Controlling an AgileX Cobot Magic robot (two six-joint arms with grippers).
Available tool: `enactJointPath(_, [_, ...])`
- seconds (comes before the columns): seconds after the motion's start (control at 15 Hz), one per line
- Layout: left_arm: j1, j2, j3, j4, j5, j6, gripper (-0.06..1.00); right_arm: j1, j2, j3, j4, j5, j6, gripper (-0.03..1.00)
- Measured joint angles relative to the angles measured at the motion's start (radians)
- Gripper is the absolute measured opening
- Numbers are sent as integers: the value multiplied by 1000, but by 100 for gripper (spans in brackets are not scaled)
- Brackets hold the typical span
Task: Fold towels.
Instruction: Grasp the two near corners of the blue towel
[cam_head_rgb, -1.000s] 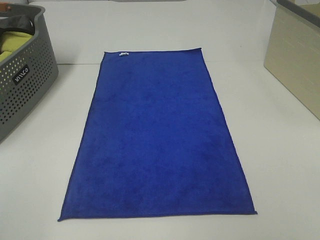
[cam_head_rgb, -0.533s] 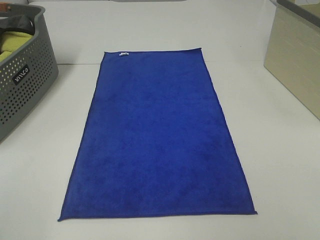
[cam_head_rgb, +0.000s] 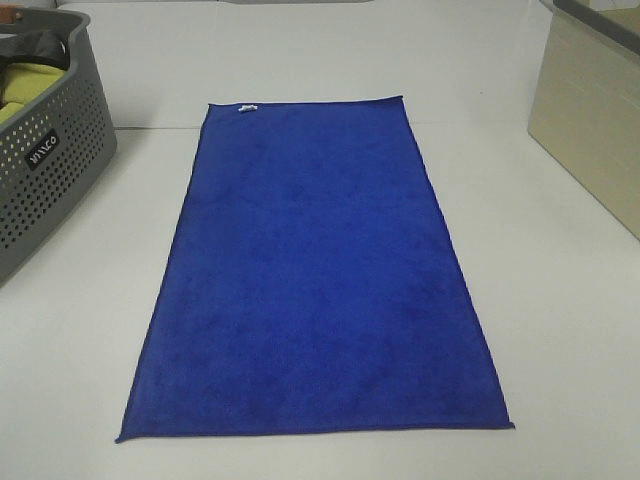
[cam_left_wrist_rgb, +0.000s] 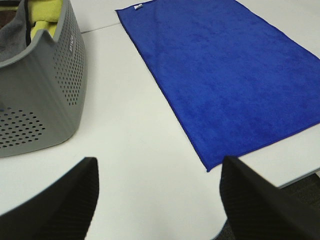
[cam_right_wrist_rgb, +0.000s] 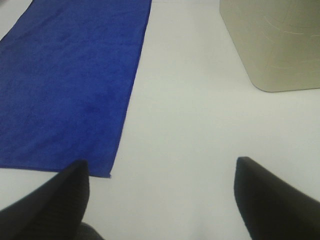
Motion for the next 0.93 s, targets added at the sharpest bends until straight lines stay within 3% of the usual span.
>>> enactJointPath(0.93, [0,0,0,0,-6,-29,66,0,0,0,0,0,0,76])
